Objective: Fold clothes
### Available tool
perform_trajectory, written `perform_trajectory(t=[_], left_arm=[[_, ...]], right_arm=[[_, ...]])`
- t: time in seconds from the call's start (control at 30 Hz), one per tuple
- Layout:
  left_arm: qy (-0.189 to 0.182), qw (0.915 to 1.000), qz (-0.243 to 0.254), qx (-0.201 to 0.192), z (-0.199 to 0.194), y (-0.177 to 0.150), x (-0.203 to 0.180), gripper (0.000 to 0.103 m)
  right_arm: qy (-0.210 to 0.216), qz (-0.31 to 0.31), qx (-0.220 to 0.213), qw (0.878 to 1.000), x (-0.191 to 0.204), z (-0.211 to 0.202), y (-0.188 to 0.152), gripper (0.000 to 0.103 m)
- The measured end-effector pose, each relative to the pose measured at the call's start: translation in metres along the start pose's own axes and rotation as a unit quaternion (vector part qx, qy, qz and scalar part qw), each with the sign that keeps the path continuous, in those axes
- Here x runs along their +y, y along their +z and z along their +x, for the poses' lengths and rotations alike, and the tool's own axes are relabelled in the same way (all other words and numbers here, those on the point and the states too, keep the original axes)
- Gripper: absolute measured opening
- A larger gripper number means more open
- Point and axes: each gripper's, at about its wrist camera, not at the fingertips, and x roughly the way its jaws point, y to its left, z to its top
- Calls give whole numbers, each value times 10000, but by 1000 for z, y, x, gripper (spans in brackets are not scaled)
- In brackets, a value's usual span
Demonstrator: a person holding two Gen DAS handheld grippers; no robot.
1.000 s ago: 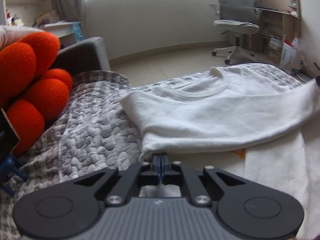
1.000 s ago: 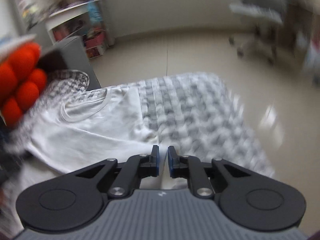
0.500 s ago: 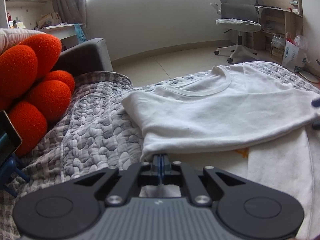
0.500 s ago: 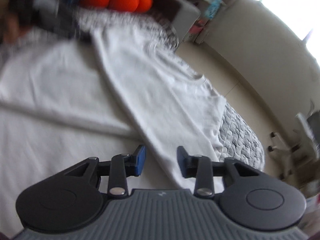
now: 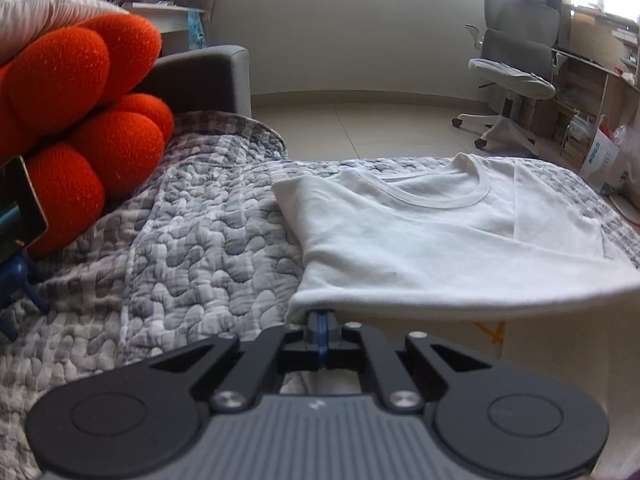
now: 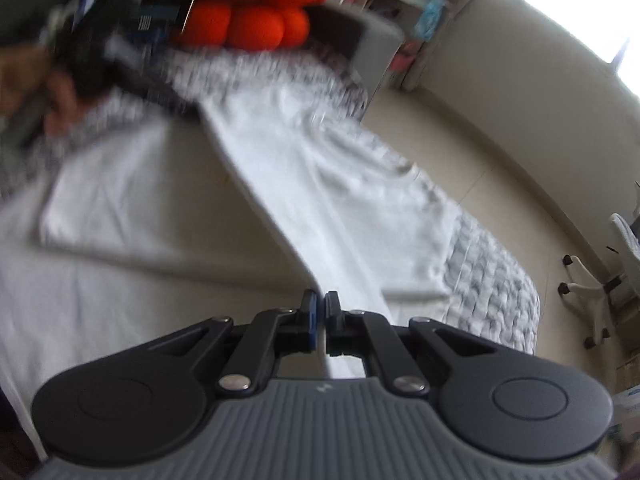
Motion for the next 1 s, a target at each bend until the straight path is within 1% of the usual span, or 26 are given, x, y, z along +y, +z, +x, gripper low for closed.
perform_trajectory(t=[0.07,0.2,0.33,0.5,0.6,0.67,0.77,0.83,0.9,0.97,1.0], left_arm=[[3,10000,23,19,0,0,0,2],[-45,9999,-105,58,-2,1,6,2],[-43,9999,-88,69,-2,1,6,2],[-60,9999,-124,91,-3,2,8,2],[-61,9999,-111,97,-3,2,8,2],[-60,9999,-105,106,-3,2,8,2],[3,9999,111,107,-6,1,4,2],[-6,9998,157,119,-11,0,5,2],[-18,9997,195,132,-16,-2,6,3],[-60,9999,36,121,-22,-3,14,3],[-113,9998,-130,89,-24,-3,20,3]], right_arm=[[48,-177,184,9997,9,10,-1,3],[404,-28,-30,9992,8,-6,3,3],[465,-74,141,9988,14,3,3,3],[747,-187,78,9970,26,-5,5,3],[705,-240,240,9969,29,2,3,3],[755,-227,244,9966,29,2,3,3],[719,-187,312,9968,28,4,2,4],[658,-233,391,9968,30,7,0,4],[754,-274,366,9961,33,6,0,6],[783,-289,345,9959,35,4,0,7],[771,-289,353,9960,35,4,0,7]])
